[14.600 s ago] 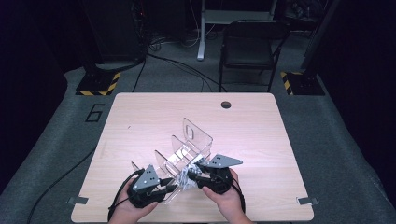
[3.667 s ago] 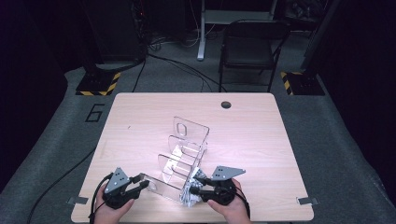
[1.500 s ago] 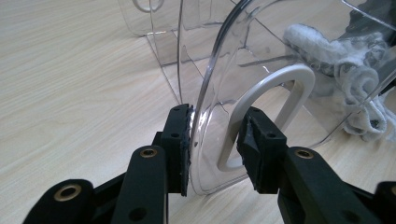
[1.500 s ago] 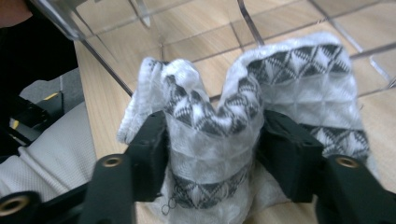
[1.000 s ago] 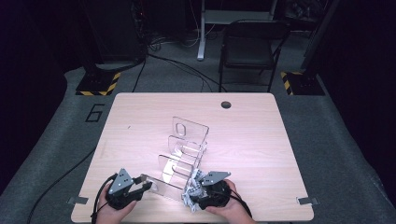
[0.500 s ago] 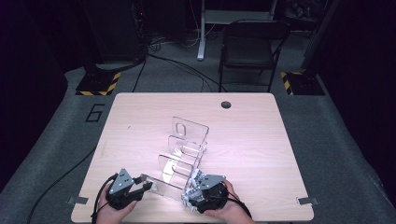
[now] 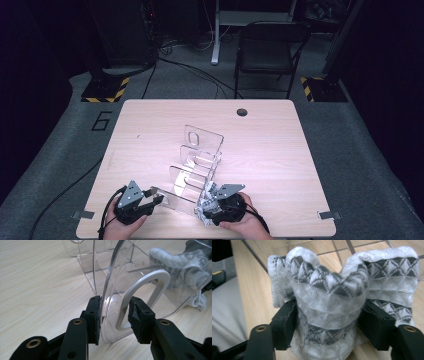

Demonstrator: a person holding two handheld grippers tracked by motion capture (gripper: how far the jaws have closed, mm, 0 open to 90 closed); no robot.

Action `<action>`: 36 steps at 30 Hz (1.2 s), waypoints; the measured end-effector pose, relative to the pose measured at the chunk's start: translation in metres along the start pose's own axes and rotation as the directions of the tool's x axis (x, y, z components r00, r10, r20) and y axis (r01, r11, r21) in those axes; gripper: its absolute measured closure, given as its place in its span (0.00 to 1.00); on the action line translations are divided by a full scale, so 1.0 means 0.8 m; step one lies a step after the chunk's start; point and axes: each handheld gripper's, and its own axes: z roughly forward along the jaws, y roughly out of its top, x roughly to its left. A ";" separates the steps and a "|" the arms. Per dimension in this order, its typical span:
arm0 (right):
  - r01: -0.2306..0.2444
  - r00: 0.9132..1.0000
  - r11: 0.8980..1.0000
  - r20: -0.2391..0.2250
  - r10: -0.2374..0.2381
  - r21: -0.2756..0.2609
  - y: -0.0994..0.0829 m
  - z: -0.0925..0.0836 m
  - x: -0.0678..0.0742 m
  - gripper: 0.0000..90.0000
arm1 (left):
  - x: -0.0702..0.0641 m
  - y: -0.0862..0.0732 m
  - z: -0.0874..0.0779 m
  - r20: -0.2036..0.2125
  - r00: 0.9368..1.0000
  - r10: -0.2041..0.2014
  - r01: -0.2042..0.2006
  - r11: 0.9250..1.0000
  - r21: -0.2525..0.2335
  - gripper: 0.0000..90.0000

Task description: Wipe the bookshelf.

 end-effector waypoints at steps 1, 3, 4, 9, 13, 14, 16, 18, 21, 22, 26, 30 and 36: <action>0.012 1.000 1.000 0.001 -0.012 -0.007 0.002 -0.003 -0.001 0.37 | 0.000 0.000 0.000 0.000 1.000 0.001 -0.001 1.000 0.000 0.69; 0.010 1.000 1.000 0.002 -0.010 -0.016 0.005 -0.010 0.000 0.39 | 0.000 0.000 0.000 0.001 1.000 0.000 0.000 1.000 0.000 0.69; 0.017 1.000 1.000 0.001 -0.017 -0.019 0.007 -0.014 -0.001 0.39 | 0.000 0.000 0.000 0.001 1.000 0.001 -0.001 1.000 0.000 0.69; 0.028 1.000 0.999 0.008 -0.028 -0.019 0.008 -0.022 -0.006 0.40 | -0.001 0.000 0.000 0.007 1.000 0.002 -0.002 1.000 0.001 0.69; -0.023 1.000 1.000 0.006 0.023 -0.019 0.002 -0.019 -0.017 0.38 | -0.001 0.000 0.001 0.009 1.000 -0.001 0.001 1.000 0.000 0.69; -0.027 1.000 1.000 0.011 0.027 -0.009 -0.001 -0.015 -0.020 0.37 | -0.001 0.000 0.001 0.011 1.000 -0.003 0.003 1.000 0.000 0.69; -0.032 0.999 0.999 0.022 0.033 -0.017 -0.005 -0.009 -0.023 0.36 | -0.001 0.000 0.001 0.008 1.000 0.003 -0.003 1.000 0.002 0.69; -0.046 0.999 0.998 0.027 0.047 -0.034 -0.007 -0.005 -0.022 0.35 | -0.001 0.000 0.001 0.008 1.000 0.006 -0.006 1.000 0.005 0.69; 0.007 0.998 1.000 0.069 -0.005 -0.028 -0.005 0.001 -0.015 0.37 | -0.002 0.000 0.002 0.007 1.000 0.006 -0.006 1.000 0.006 0.69; 0.009 0.997 0.999 0.079 -0.007 -0.030 -0.006 0.003 -0.011 0.39 | -0.002 0.000 0.002 0.007 1.000 0.006 -0.006 1.000 0.006 0.69; -0.006 0.999 0.999 0.052 0.008 -0.032 -0.004 0.003 -0.006 0.58 | -0.002 0.001 0.002 0.004 1.000 0.006 -0.006 1.000 0.008 0.70; -0.025 1.000 0.999 0.018 0.025 -0.040 0.000 -0.004 -0.004 0.71 | -0.001 0.001 0.002 0.000 1.000 0.006 -0.006 1.000 0.008 0.71; 0.011 1.000 0.996 0.001 -0.011 -0.092 0.008 -0.014 0.010 0.71 | -0.002 0.001 0.002 -0.002 1.000 0.005 -0.005 1.000 0.009 0.71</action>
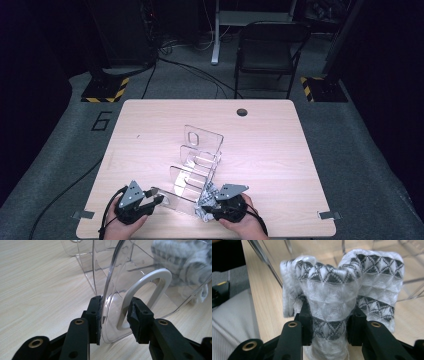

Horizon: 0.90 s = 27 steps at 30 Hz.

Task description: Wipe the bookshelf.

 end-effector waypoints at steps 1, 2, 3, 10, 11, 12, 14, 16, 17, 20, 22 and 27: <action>0.002 1.000 1.000 -0.018 -0.001 0.017 -0.003 0.005 -0.004 0.71 | 0.000 0.000 0.000 -0.009 1.000 0.002 -0.002 1.000 0.002 0.70; -0.030 0.999 0.999 -0.039 0.031 0.035 -0.007 0.008 -0.007 0.71 | 0.000 0.000 0.000 -0.001 1.000 -0.010 0.010 1.000 -0.001 0.70; -0.039 0.998 0.997 -0.039 0.042 0.061 -0.010 0.012 -0.012 0.71 | 0.001 -0.001 0.000 0.001 1.000 -0.013 0.013 1.000 -0.005 0.70; -0.009 1.000 1.000 -0.009 0.009 -0.018 0.000 -0.002 -0.002 0.70 | 0.001 -0.001 0.000 0.004 1.000 -0.012 0.012 1.000 -0.002 0.71; -0.011 1.000 1.000 -0.017 0.010 -0.023 0.000 -0.002 -0.002 0.70 | 0.001 -0.001 0.000 0.004 1.000 -0.012 0.012 1.000 -0.003 0.71; -0.016 1.000 1.000 -0.020 0.016 -0.014 -0.001 0.000 -0.003 0.69 | 0.001 0.000 0.000 0.003 1.000 -0.007 0.007 1.000 0.000 0.71; -0.017 1.000 0.999 -0.016 0.018 0.037 -0.007 0.009 -0.008 0.69 | 0.001 0.000 0.000 0.002 1.000 -0.007 0.007 1.000 -0.001 0.71; -0.036 0.999 0.998 -0.008 0.036 0.060 -0.013 0.014 -0.011 0.69 | 0.001 0.000 0.000 0.004 1.000 -0.002 0.002 1.000 0.000 0.71; -0.036 0.999 0.998 -0.008 0.036 0.060 -0.013 0.014 -0.011 0.69 | 0.001 0.000 0.000 0.004 1.000 -0.002 0.002 1.000 0.000 0.71; -0.009 1.000 1.000 0.022 0.009 0.009 -0.002 -0.001 -0.008 0.69 | 0.000 0.000 0.000 0.008 1.000 -0.001 0.001 1.000 -0.001 0.71; -0.065 0.998 0.997 -0.005 0.065 -0.042 -0.001 -0.006 -0.012 0.69 | 0.000 0.000 0.001 0.012 1.000 -0.003 0.003 1.000 -0.002 0.71; -0.090 0.996 0.995 0.006 0.090 0.047 -0.015 0.014 -0.019 0.68 | -0.001 0.000 0.001 0.006 1.000 0.006 -0.006 1.000 0.003 0.71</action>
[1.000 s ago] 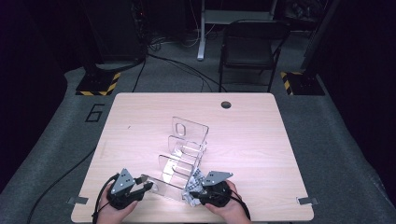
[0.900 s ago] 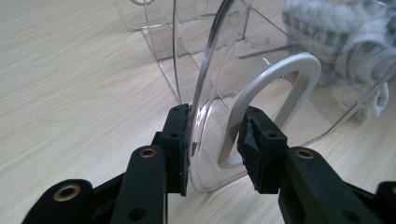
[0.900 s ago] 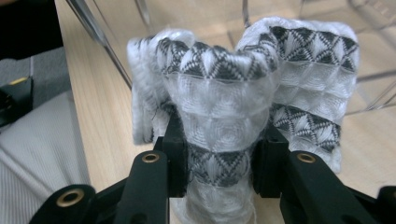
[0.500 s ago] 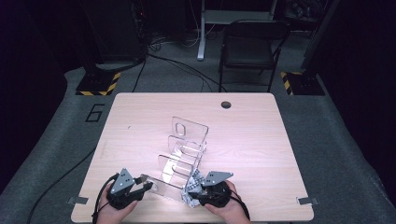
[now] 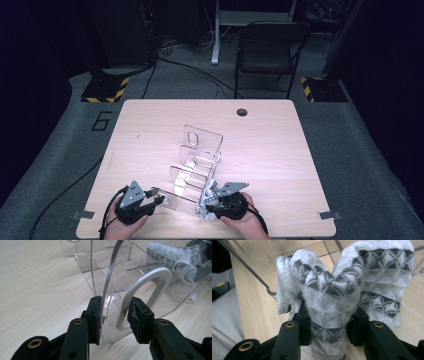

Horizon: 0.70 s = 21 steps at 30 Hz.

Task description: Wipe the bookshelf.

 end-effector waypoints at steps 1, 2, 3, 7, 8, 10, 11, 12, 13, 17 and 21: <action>-0.001 1.000 1.000 -0.002 0.001 0.009 0.004 -0.002 0.000 0.68 | 0.000 0.000 0.000 0.000 1.000 0.000 0.000 1.000 0.000 0.71; 0.017 1.000 1.000 0.007 -0.017 0.006 0.006 -0.005 0.000 0.68 | 0.000 0.000 0.000 0.001 1.000 -0.001 0.001 1.000 0.001 0.71; 0.017 1.000 0.999 0.012 -0.017 -0.028 0.008 -0.009 0.003 0.68 | 0.000 0.000 0.000 0.001 1.000 -0.001 0.001 1.000 0.000 0.70; -0.012 1.000 0.995 0.001 0.012 -0.099 0.010 -0.018 0.006 0.68 | 0.000 0.000 0.000 0.001 1.000 0.001 -0.001 1.000 0.000 0.71; -0.012 1.000 0.995 0.001 0.012 -0.099 0.010 -0.018 0.006 0.68 | 0.000 0.000 0.000 0.000 1.000 0.000 0.000 1.000 0.000 0.71; 0.008 1.000 1.000 0.017 -0.008 -0.015 0.003 -0.004 0.000 0.67 | 0.000 0.000 0.000 -0.001 1.000 0.001 -0.001 1.000 0.001 0.70; -0.012 1.000 1.000 0.013 0.012 -0.008 0.002 -0.002 0.001 0.67 | 0.000 0.000 0.000 -0.001 1.000 0.001 -0.001 1.000 0.001 0.70; -0.006 1.000 1.000 0.015 0.006 -0.015 0.003 -0.003 0.000 0.67 | 0.000 0.000 0.000 -0.002 1.000 0.002 -0.002 1.000 0.000 0.70; 0.002 1.000 1.000 0.022 -0.002 -0.018 0.006 -0.007 0.003 0.67 | 0.000 0.000 0.000 0.001 1.000 0.002 -0.002 1.000 0.000 0.70; 0.019 1.000 0.997 0.017 -0.018 -0.078 0.012 -0.018 0.008 0.67 | 0.001 0.000 0.001 0.002 1.000 0.008 -0.008 1.000 0.001 0.70; -0.001 1.000 1.000 0.008 0.001 0.005 0.002 -0.002 0.002 0.66 | 0.000 0.000 0.000 0.001 1.000 0.002 -0.002 1.000 0.001 0.70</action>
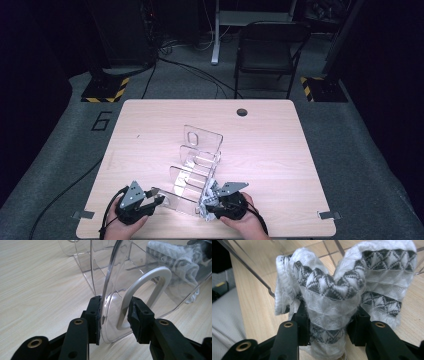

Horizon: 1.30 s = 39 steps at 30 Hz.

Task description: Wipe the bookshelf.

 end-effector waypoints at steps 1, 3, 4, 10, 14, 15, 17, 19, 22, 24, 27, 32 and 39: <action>0.007 1.000 1.000 -0.002 -0.007 0.001 0.003 -0.003 0.000 0.66 | 0.000 0.000 0.000 0.000 1.000 -0.001 0.001 1.000 -0.002 0.70; 0.043 0.999 0.998 0.022 -0.042 -0.041 0.009 -0.013 0.004 0.66 | 0.001 0.000 0.000 0.002 1.000 0.008 -0.008 1.000 0.001 0.70; 0.027 0.999 0.997 0.018 -0.026 -0.067 0.010 -0.016 0.007 0.66 | 0.001 0.000 0.000 0.004 1.000 0.008 -0.008 1.000 0.003 0.70; -0.003 1.000 1.000 -0.020 0.003 -0.001 0.000 -0.001 -0.001 0.66 | 0.000 0.000 0.000 0.001 1.000 0.003 -0.003 1.000 0.002 0.70; 0.025 1.000 0.998 0.002 -0.025 -0.064 0.010 -0.016 0.008 0.66 | 0.000 0.000 0.000 0.006 1.000 0.008 -0.008 1.000 0.003 0.70; 0.026 1.000 0.997 0.008 -0.026 -0.070 0.010 -0.017 0.008 0.66 | 0.001 0.000 0.001 0.006 1.000 0.007 -0.007 1.000 0.002 0.70; 0.038 0.999 0.998 0.003 -0.038 -0.052 0.008 -0.011 0.007 0.65 | 0.000 0.000 0.001 0.000 1.000 0.008 -0.008 1.000 0.004 0.70; 0.011 1.000 1.000 -0.004 -0.012 -0.003 0.003 -0.003 0.003 0.65 | 0.000 0.000 0.000 0.002 1.000 0.006 -0.006 1.000 0.004 0.70; 0.027 1.000 0.999 0.015 -0.027 -0.019 0.006 -0.009 0.005 0.66 | 0.000 0.000 0.000 0.000 1.000 0.011 -0.011 1.000 0.004 0.70; 0.033 0.999 0.997 0.013 -0.032 -0.064 0.010 -0.017 0.010 0.65 | 0.000 0.000 0.001 0.001 1.000 0.012 -0.012 1.000 0.005 0.70; 0.023 1.000 0.998 -0.005 -0.024 -0.051 0.008 -0.012 0.007 0.65 | 0.000 0.000 0.001 0.001 1.000 0.010 -0.010 1.000 0.004 0.70; 0.022 1.000 1.000 0.000 -0.022 -0.011 0.005 -0.007 0.003 0.65 | 0.000 0.000 0.000 0.002 1.000 0.011 -0.011 1.000 0.005 0.70; 0.027 1.000 0.999 -0.001 -0.027 -0.020 0.004 -0.006 0.005 0.65 | -0.001 0.000 0.001 0.001 1.000 0.007 -0.007 1.000 0.003 0.70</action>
